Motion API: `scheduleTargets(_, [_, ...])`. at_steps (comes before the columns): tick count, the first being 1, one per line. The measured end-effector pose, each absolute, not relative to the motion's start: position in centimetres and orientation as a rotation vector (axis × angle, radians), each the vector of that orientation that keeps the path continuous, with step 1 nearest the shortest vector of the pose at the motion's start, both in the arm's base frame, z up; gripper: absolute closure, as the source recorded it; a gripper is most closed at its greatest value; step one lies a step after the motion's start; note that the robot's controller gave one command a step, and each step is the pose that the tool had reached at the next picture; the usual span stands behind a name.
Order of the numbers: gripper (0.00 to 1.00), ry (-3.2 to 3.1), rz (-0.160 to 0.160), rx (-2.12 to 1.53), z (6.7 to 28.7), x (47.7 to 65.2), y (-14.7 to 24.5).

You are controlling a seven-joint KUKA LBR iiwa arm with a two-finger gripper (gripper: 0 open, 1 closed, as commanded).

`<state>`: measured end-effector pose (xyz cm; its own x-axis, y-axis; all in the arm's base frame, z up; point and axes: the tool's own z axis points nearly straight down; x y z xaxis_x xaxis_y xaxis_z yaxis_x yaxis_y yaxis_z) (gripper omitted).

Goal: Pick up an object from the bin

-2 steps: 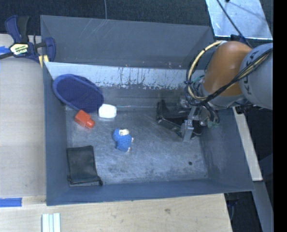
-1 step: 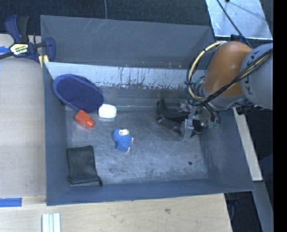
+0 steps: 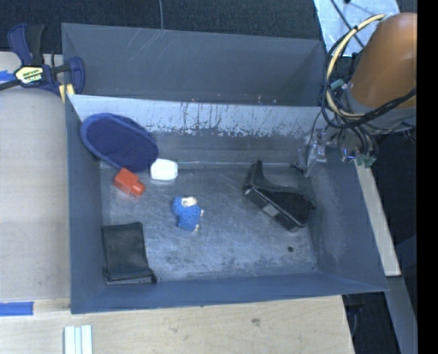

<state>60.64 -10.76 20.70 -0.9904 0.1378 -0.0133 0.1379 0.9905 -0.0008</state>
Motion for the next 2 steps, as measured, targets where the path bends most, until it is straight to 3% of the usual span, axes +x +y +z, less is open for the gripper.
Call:
scheduleTargets(1, [0.00,3.130,-0.001,0.213,20.1,60.5,-10.7])
scheduleTargets(2, [0.00,3.134,-0.004,0.062,21.1,60.6,-13.5])
